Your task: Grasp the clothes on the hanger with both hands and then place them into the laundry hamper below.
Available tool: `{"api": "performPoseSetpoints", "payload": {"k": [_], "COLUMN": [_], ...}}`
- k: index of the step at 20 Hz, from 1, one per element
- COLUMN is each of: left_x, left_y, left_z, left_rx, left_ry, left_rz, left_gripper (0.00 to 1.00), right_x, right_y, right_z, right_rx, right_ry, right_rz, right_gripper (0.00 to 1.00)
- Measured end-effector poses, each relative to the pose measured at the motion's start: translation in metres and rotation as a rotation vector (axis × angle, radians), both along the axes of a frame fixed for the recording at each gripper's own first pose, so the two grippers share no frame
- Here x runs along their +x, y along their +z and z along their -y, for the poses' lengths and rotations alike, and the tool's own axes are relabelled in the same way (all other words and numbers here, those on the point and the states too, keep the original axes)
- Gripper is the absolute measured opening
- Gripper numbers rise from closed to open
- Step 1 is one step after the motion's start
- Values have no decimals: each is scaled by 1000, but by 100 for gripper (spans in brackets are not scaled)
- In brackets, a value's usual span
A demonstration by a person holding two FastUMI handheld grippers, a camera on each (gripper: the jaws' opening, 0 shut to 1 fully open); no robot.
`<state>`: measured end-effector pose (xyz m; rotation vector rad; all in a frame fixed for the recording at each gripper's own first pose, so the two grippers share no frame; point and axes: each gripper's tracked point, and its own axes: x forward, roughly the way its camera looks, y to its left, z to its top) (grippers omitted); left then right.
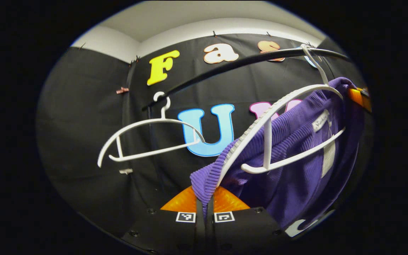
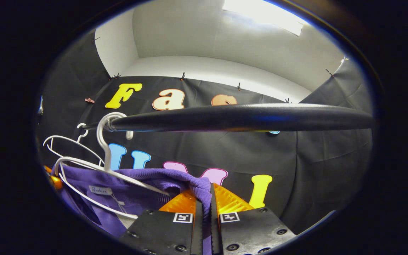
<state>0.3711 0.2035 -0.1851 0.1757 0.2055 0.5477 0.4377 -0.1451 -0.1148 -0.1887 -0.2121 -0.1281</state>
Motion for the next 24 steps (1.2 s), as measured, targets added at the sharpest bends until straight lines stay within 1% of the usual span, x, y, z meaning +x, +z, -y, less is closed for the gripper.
{"api": "performPoseSetpoints", "payload": {"k": [4,7,9,11,12,15,16,18,20,24], "left_x": [14,20,17,1,-6,-14,-14,-9,-5,19], "left_y": [-15,-17,-15,-6,1,-1,-5,-8,-10,-26], "left_z": [25,25,17,-6,-14,-21,-18,-1,18,72], "left_rx": [22,-21,-46,-89,-87,-3,-9,-34,-43,-97], "left_ry": [-27,-36,-39,1,20,64,65,27,-18,-129], "left_rz": [-29,-8,24,85,106,53,44,53,45,26], "left_gripper": [5,5,5,5,5,5,5,5,5,5], "right_x": [-5,-6,-6,-3,0,-4,-7,-7,-10,-16], "right_y": [-1,-3,-2,2,1,-10,-11,-11,-18,-32], "right_z": [17,23,15,1,-2,-18,-19,-11,4,41], "right_rx": [-61,-62,-38,-7,-1,29,31,17,-3,7], "right_ry": [-61,-80,-51,1,17,67,68,50,3,-79], "right_rz": [11,9,2,7,4,-23,-20,-14,-29,-74], "right_gripper": [13,13,13,13,13,13,13,13,13,13]}}
